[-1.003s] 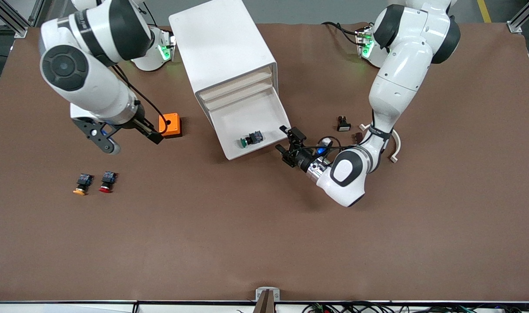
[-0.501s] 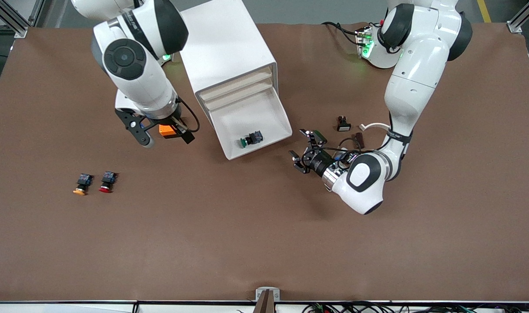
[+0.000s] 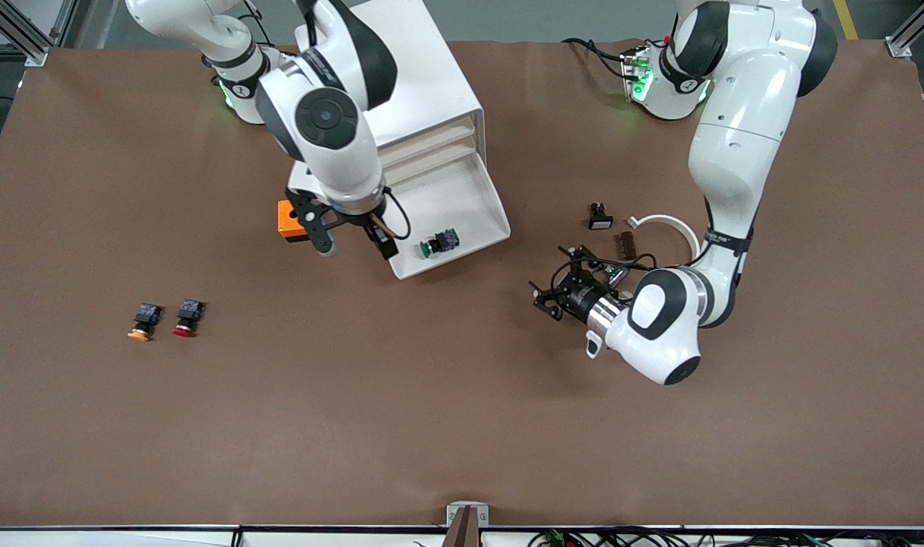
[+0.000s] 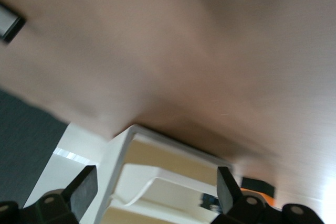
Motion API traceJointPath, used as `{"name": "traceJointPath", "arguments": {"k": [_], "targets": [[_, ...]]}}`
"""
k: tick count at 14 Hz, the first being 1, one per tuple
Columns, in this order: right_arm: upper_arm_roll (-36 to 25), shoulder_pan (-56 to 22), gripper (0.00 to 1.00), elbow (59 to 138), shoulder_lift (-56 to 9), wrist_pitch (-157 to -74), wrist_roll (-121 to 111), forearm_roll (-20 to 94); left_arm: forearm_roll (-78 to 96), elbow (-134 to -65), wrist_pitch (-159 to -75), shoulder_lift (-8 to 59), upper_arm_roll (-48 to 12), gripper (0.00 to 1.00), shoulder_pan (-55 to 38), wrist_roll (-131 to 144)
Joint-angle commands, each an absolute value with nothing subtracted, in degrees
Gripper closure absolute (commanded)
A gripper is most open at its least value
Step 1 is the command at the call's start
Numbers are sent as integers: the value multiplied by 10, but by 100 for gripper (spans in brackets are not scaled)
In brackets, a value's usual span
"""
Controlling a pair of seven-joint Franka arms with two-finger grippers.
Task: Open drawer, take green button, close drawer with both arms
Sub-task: 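Reach the right gripper over the green button while the left gripper withdraws, then grasp the green button with the right gripper and lift it out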
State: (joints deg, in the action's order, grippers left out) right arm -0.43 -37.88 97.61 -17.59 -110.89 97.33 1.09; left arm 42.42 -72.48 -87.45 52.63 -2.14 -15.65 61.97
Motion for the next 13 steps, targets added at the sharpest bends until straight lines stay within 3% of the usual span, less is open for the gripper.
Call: {"name": "traceJointPath", "arguments": {"k": [1, 5, 8, 13], "targets": [[-9, -397, 0, 955, -215, -1122, 1011, 38, 410, -734, -951, 493, -17, 0, -163, 598], [-9, -410, 0, 932, -262, -1125, 1029, 47, 383, -735, -1044, 471, -4, 0, -190, 598], [-9, -419, 0, 906, -295, -1125, 1048, 56, 349, -736, -1057, 461, 37, 0, -234, 598], [-9, -437, 0, 875, -345, -1127, 1073, 61, 346, -739, -1162, 454, 124, 0, -323, 598]]}}
